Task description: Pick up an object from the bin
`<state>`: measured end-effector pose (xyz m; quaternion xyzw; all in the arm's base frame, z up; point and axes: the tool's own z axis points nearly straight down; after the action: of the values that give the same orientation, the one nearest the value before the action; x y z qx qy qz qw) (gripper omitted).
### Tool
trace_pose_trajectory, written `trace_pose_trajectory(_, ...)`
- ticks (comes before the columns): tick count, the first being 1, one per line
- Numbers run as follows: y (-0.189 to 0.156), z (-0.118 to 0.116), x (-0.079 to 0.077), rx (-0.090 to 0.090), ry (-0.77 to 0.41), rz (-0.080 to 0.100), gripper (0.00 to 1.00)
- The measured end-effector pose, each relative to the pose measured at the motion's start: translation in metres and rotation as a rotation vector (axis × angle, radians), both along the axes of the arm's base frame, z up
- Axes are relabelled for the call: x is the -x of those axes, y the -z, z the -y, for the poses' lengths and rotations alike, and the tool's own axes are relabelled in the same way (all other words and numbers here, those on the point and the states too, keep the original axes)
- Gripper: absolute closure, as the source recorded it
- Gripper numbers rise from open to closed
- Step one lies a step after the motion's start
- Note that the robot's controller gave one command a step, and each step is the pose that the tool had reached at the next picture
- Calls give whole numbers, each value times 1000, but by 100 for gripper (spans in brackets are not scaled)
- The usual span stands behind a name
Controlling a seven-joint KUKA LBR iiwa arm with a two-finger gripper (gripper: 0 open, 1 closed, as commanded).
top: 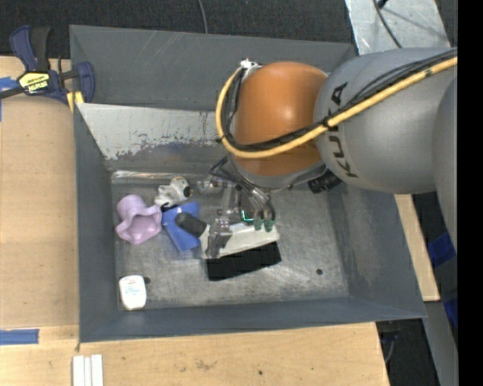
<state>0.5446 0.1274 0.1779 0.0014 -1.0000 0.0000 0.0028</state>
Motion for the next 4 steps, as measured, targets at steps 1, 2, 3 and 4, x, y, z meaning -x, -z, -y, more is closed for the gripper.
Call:
trace_pose_trajectory(1,-4,0,-2,-1,3,8,0)
trace_pose_trajectory(2,42,-5,-6,-2,71,13,0)
trace_pose_trajectory(3,88,-2,-18,-1,16,16,0)
trace_pose_trajectory(4,101,6,-22,1,-11,16,100)
